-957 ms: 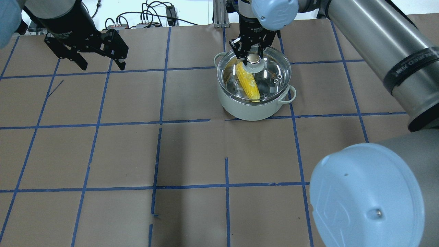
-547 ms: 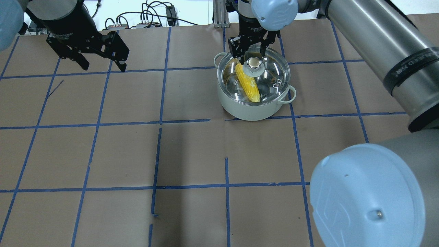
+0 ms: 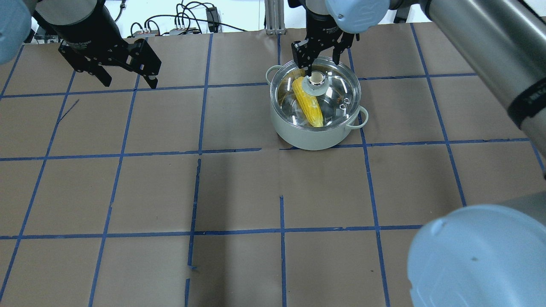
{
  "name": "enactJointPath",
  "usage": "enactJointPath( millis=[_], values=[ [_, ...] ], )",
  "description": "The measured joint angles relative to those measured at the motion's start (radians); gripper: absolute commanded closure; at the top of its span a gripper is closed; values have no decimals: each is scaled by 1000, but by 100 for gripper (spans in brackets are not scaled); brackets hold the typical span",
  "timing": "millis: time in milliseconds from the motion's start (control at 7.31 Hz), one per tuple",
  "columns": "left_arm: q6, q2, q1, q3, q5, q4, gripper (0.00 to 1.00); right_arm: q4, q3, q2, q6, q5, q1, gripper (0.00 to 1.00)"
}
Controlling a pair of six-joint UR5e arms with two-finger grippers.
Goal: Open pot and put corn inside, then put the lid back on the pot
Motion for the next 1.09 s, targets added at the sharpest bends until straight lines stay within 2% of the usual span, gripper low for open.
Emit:
enactJointPath(
  millis=[274,684,1094],
  values=[
    [-2,0,0,0,0,0,0,10,136,-168,-16,-5,-76,0],
    [-4,0,0,-1,0,0,0,-5,394,-426,-81,-3,-196,0],
    [-4,0,0,-1,0,0,0,-12,452,-479,-89,2,-228,0]
  ],
)
